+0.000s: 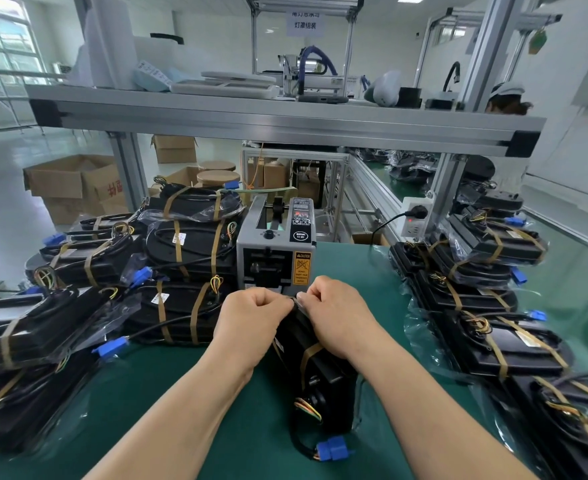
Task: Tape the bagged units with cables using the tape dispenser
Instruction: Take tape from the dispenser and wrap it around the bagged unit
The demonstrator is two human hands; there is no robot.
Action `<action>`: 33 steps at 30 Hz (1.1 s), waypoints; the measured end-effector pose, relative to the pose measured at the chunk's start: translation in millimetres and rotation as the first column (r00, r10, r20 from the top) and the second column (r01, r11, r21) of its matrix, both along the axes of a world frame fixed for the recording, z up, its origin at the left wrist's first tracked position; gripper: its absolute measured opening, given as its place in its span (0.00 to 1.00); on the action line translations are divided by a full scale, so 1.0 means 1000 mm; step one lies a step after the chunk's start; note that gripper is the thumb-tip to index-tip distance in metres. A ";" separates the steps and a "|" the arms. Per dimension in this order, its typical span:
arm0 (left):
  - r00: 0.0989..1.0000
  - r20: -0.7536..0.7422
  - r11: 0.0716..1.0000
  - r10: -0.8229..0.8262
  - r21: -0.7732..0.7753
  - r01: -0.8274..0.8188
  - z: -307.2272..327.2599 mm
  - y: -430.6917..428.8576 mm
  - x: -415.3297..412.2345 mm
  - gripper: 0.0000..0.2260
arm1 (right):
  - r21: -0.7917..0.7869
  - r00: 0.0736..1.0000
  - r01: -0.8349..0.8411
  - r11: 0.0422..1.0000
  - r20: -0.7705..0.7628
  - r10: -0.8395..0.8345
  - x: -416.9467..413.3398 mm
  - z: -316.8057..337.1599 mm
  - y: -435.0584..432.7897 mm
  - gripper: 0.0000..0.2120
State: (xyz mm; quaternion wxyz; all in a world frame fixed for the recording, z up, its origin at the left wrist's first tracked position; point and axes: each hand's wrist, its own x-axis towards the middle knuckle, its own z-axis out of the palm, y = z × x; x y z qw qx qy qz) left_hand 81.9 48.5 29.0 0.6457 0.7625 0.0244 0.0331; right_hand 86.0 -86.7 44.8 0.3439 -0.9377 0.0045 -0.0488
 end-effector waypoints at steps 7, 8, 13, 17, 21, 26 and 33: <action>0.998 0.032 0.997 0.052 0.059 -0.054 -0.003 -0.002 -0.004 0.08 | 0.005 1.000 0.006 1.000 0.003 -0.006 0.000 -0.001 0.000 0.14; 0.998 0.040 0.996 0.051 0.073 -0.054 -0.003 -0.001 -0.004 0.08 | 0.002 1.000 0.006 1.000 0.004 -0.006 0.000 -0.001 0.000 0.14; 0.996 0.080 0.986 0.049 0.157 -0.061 -0.006 0.001 -0.002 0.07 | -0.004 1.000 0.000 1.000 0.005 0.000 -0.001 0.000 0.001 0.14; 0.993 0.108 0.981 0.042 0.183 -0.061 -0.009 0.002 0.000 0.07 | -0.015 1.000 -0.004 1.000 0.007 0.004 -0.002 0.001 0.001 0.14; 0.993 0.108 0.978 0.046 0.200 -0.067 -0.008 0.003 0.002 0.08 | -0.018 1.000 -0.010 1.000 0.003 0.010 -0.001 0.000 0.003 0.14; 0.999 0.022 0.996 0.023 0.087 -0.025 -0.006 0.006 0.007 0.09 | -0.012 1.000 -0.013 1.000 0.010 0.013 -0.001 -0.001 0.003 0.13; 1.000 -0.002 0.996 -0.002 0.093 0.002 -0.004 0.014 0.010 0.11 | -0.026 0.999 -0.022 0.999 0.023 0.022 -0.001 -0.001 0.006 0.13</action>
